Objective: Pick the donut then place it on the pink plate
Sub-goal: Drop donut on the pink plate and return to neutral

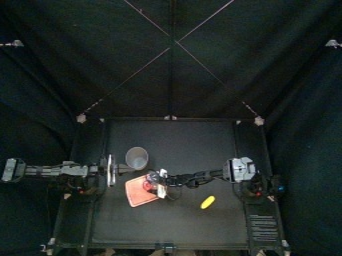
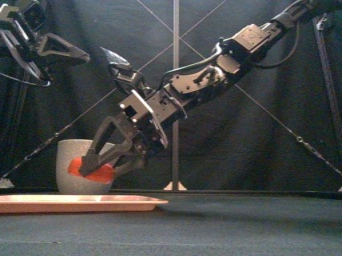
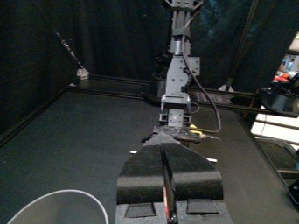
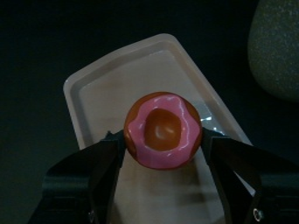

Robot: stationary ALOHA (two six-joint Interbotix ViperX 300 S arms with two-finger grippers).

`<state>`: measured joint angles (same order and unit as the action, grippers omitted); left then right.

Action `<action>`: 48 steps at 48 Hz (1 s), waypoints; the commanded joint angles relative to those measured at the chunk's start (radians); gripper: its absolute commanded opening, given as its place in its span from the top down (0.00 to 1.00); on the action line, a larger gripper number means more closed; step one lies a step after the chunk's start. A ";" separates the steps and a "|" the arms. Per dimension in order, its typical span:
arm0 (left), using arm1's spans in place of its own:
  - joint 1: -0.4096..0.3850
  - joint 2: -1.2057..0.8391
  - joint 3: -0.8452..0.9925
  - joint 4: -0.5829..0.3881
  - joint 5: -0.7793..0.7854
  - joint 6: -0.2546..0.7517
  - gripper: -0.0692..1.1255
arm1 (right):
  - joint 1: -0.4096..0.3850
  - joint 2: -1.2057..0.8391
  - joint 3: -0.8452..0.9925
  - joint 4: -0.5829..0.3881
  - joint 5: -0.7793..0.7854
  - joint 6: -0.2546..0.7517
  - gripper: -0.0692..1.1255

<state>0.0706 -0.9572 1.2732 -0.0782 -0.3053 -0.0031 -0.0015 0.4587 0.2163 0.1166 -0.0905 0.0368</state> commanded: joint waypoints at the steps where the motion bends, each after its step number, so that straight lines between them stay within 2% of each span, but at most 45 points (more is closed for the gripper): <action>1: 0.002 0.005 -0.011 -0.002 -0.008 0.000 0.92 | -0.003 -0.023 -0.031 0.003 0.005 0.000 0.15; 7: 0.003 0.005 -0.009 -0.002 -0.009 0.000 0.92 | 0.000 -0.025 -0.023 0.005 0.006 0.000 0.08; 22: 0.003 0.005 -0.009 -0.002 -0.009 -0.002 0.92 | 0.006 -0.084 0.026 0.005 -0.002 -0.002 0.08; 48: 0.002 0.005 0.008 -0.003 -0.009 0.000 0.92 | -0.012 -0.495 0.469 0.014 -0.221 -0.002 0.08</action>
<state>0.0721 -0.9572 1.2947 -0.0798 -0.3053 -0.0031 -0.0015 0.0491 0.6473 0.1227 -0.2869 0.0353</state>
